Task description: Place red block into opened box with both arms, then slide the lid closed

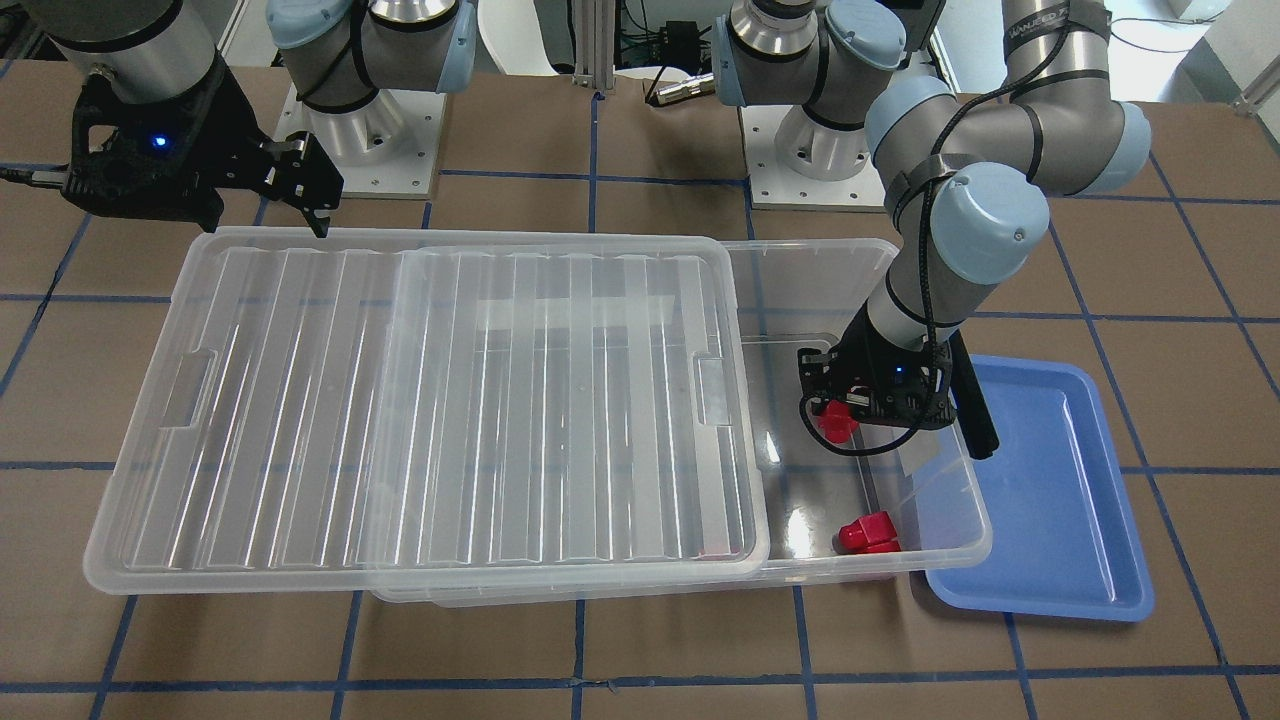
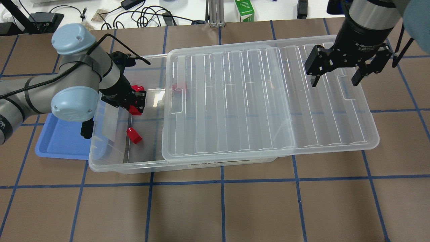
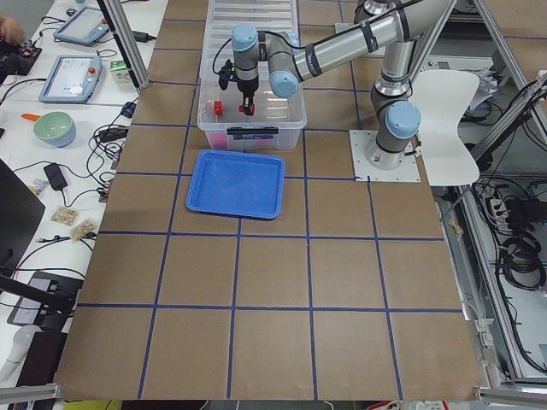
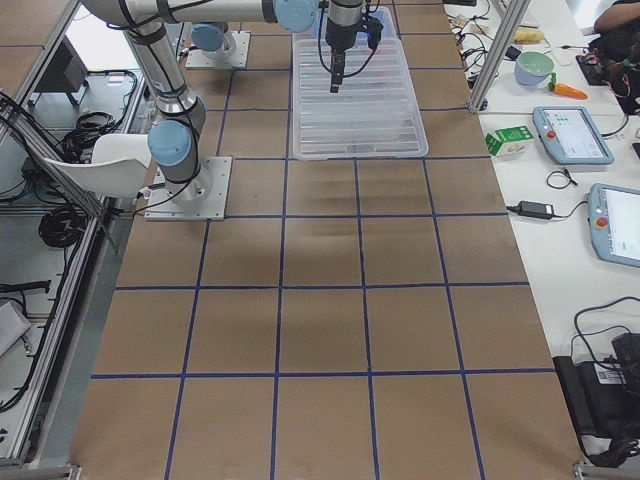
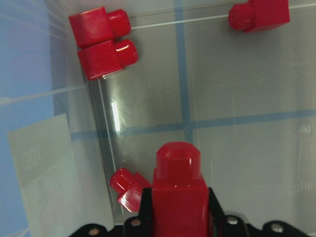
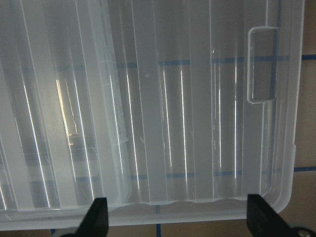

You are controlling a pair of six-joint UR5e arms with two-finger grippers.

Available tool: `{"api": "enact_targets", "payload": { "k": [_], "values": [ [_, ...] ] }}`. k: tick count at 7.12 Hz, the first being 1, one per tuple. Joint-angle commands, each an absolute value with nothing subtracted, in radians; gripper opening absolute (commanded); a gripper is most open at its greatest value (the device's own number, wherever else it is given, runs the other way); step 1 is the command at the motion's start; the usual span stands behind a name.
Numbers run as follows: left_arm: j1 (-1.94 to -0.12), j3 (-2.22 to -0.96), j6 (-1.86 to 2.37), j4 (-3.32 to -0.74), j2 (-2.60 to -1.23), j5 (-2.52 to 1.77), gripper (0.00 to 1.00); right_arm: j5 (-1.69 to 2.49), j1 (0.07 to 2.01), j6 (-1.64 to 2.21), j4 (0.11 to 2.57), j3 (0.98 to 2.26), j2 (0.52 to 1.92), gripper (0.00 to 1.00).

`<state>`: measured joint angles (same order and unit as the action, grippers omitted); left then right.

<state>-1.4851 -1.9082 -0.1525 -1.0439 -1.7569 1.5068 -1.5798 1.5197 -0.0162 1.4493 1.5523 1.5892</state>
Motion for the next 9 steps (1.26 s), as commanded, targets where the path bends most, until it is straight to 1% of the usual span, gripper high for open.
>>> {"api": "enact_targets", "payload": {
  "k": [1, 4, 7, 8, 9],
  "values": [
    [-1.482, -1.936, -0.143, -0.997, -1.784, 1.503, 0.00, -1.580, 1.520, -0.021, 1.450, 1.552, 1.589, 1.00],
    [-1.485, -1.940, -0.126, -0.948, -1.851, 1.499, 0.00, -1.574, 1.520, -0.012, 1.448, 1.552, 1.588, 1.00],
    [-1.486, -1.940, -0.129, -0.946, -1.885, 1.500, 0.00, -1.574, 1.519, -0.012, 1.450, 1.552, 1.585, 1.00],
    [-1.486, -1.939, -0.129, -0.936, -1.899, 1.500, 0.02, -1.578, 1.520, -0.011, 1.451, 1.554, 1.588, 1.00],
    [-1.486, -1.939, -0.133, -0.914, -1.908, 1.500, 0.54, -1.578, 1.519, -0.021, 1.450, 1.552, 1.586, 1.00]
  ]
}}
